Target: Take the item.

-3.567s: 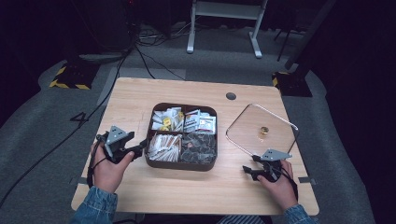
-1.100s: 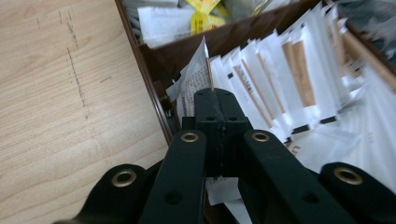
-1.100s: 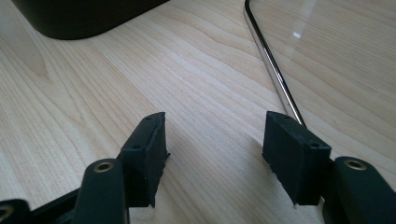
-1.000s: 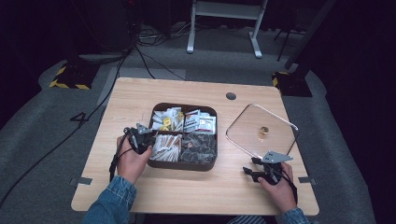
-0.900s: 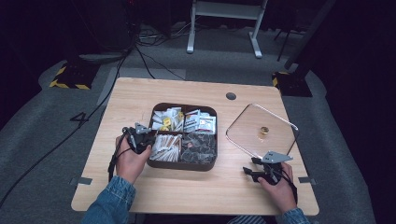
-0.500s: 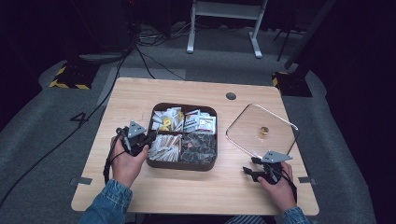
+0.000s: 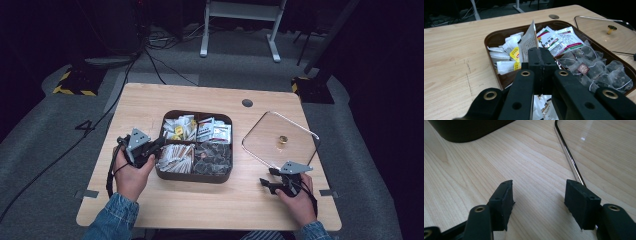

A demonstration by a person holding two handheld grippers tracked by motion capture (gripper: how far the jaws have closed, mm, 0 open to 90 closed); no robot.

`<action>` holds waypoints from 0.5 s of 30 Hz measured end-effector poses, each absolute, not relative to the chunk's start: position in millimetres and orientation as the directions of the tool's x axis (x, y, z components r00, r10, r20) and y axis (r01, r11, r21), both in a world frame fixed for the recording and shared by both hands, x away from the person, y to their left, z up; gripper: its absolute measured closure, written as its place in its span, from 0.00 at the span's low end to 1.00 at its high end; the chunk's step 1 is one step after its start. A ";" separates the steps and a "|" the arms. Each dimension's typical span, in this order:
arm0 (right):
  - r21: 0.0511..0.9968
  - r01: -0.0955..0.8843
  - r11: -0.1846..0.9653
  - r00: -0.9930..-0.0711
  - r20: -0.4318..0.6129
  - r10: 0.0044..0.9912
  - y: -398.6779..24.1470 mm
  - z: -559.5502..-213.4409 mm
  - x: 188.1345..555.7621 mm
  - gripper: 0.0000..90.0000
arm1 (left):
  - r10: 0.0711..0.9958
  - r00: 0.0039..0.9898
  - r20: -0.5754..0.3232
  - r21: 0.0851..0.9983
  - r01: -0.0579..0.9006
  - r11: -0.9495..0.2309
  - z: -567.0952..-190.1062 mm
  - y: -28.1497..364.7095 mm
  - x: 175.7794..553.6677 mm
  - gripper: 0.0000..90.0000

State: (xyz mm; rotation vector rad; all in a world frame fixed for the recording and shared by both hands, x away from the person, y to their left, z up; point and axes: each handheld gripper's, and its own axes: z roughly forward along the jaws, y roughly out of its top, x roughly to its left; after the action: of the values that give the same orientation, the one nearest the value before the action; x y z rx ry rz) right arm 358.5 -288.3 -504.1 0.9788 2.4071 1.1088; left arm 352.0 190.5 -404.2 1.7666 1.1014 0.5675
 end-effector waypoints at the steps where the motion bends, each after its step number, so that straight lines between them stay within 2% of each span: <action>1: 0.760 0.453 0.466 -0.716 0.000 0.698 -288.3 -504.1 358.5 0.45 | 0.870 0.484 -0.088 0.890 0.430 -0.149 -403.7 191.5 351.8 0.99; 15: 0.760 0.454 0.466 -0.717 0.000 0.697 -287.2 -504.0 360.1 0.45 | 0.910 0.410 -0.063 0.896 0.424 -0.129 -402.6 216.1 349.2 0.99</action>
State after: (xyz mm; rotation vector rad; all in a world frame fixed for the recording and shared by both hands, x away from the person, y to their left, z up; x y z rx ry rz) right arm 360.1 -287.2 -504.0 0.9783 2.4078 1.1085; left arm 349.2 216.1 -402.6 1.7319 1.1680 0.6513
